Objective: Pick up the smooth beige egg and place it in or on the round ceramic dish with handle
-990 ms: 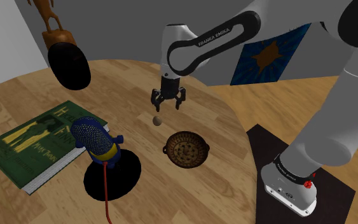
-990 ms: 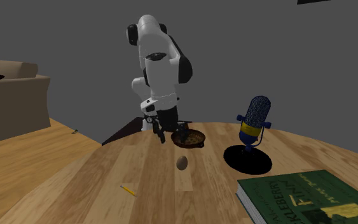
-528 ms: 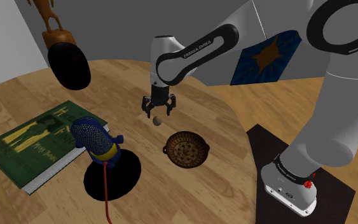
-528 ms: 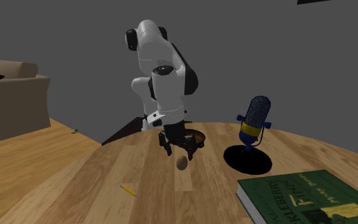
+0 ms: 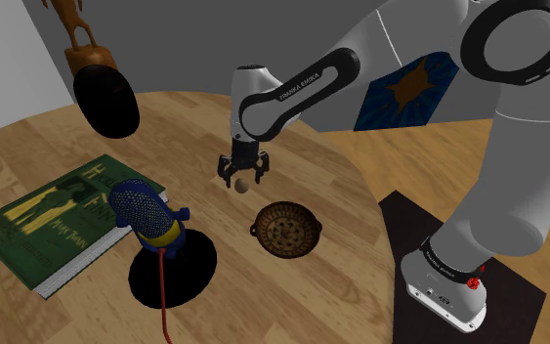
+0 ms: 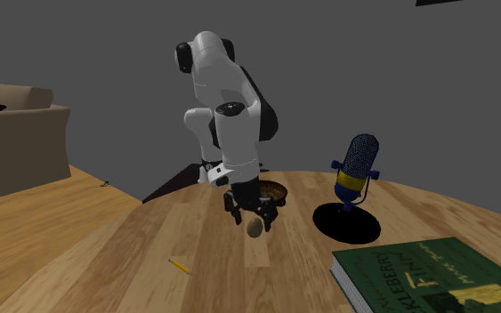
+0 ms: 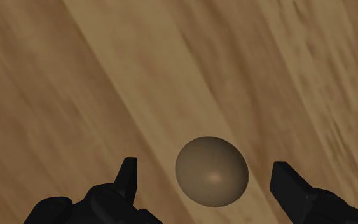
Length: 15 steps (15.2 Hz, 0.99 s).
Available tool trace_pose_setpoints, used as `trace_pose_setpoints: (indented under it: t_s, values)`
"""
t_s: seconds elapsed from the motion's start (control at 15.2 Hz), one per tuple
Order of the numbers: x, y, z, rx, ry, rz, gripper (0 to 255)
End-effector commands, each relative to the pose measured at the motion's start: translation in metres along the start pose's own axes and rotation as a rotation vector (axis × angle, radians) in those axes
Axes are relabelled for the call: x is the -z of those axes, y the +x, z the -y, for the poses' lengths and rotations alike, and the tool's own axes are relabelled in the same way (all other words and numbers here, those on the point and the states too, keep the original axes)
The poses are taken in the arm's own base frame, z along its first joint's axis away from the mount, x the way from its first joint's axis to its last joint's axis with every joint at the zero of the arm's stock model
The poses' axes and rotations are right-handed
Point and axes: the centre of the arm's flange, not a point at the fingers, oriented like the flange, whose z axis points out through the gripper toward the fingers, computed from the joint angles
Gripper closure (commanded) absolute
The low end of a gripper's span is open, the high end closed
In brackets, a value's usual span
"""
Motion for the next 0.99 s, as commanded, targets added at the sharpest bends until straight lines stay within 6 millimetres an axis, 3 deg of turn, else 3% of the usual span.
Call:
trace_pose_setpoints:
  t_s: [0.0,0.13,0.2,0.79,0.92]
  values:
    - [0.000,0.000,0.000,0.000,0.000,0.000,0]
    - [0.000,0.000,0.000,0.000,0.000,0.000,0]
    - [0.000,0.000,0.000,0.000,0.000,0.000,255]
    - [0.000,0.000,0.000,0.000,0.000,0.000,255]
    - [0.010,-0.002,0.001,0.000,0.000,0.000,255]
